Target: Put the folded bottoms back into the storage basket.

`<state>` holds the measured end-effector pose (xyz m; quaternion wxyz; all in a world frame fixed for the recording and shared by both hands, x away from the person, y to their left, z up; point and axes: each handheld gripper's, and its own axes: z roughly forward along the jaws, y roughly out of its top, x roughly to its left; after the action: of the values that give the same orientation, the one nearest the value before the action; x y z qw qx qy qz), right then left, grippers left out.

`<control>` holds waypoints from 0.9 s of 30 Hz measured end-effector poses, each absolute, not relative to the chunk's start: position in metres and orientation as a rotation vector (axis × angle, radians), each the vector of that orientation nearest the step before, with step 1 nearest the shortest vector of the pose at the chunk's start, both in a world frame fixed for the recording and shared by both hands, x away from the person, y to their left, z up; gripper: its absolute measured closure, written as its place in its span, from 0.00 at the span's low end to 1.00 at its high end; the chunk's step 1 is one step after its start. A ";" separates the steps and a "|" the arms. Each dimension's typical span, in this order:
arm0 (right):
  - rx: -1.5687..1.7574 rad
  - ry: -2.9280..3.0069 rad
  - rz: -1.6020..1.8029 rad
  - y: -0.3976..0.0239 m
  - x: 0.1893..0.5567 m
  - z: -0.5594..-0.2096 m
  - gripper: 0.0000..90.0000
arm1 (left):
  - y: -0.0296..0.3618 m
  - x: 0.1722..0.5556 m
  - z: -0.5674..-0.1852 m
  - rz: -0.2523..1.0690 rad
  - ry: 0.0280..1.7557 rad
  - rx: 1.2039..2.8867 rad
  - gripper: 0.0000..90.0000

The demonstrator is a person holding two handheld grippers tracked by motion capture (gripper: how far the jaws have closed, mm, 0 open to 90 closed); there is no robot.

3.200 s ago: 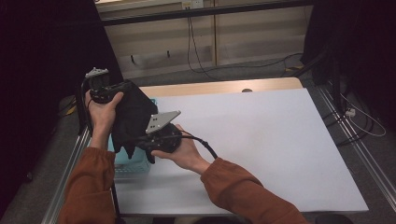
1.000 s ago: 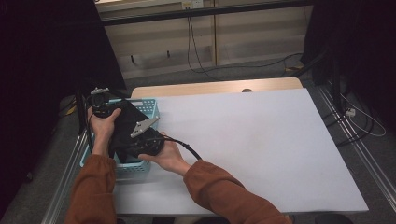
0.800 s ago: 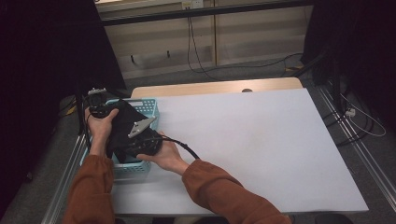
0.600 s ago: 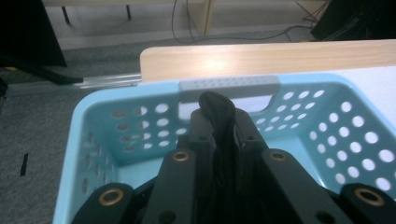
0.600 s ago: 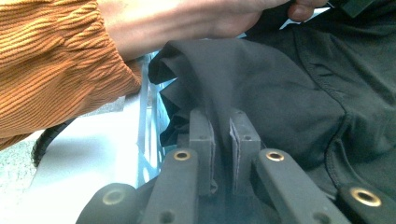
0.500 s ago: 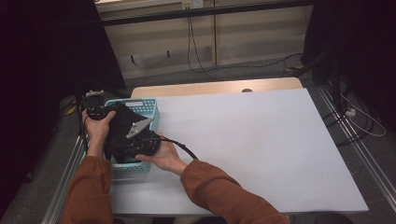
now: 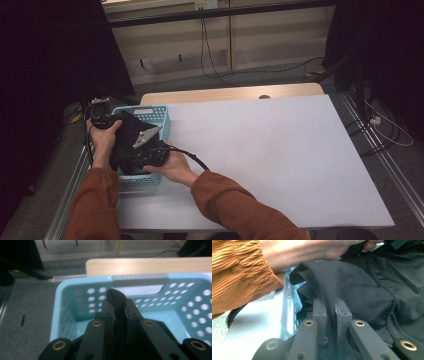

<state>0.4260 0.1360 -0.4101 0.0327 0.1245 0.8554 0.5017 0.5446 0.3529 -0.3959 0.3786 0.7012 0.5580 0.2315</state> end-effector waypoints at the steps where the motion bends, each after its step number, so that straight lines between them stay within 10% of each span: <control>1: 0.382 2.634 1.542 0.137 0.427 -0.409 0.91 | 0.353 0.545 -0.397 0.593 1.434 1.780 0.90; 14: 0.389 2.656 1.552 0.139 0.429 -0.408 0.89 | 0.359 0.543 -0.403 0.622 1.462 1.780 0.87; 27: 0.462 2.611 1.604 0.132 0.433 -0.405 0.54 | 0.359 0.541 -0.406 0.616 1.451 1.745 0.29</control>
<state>0.4334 0.1317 -0.4052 0.0213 0.1490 0.8423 0.5175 0.5415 0.3587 -0.4060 0.3849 0.6848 0.5695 0.2418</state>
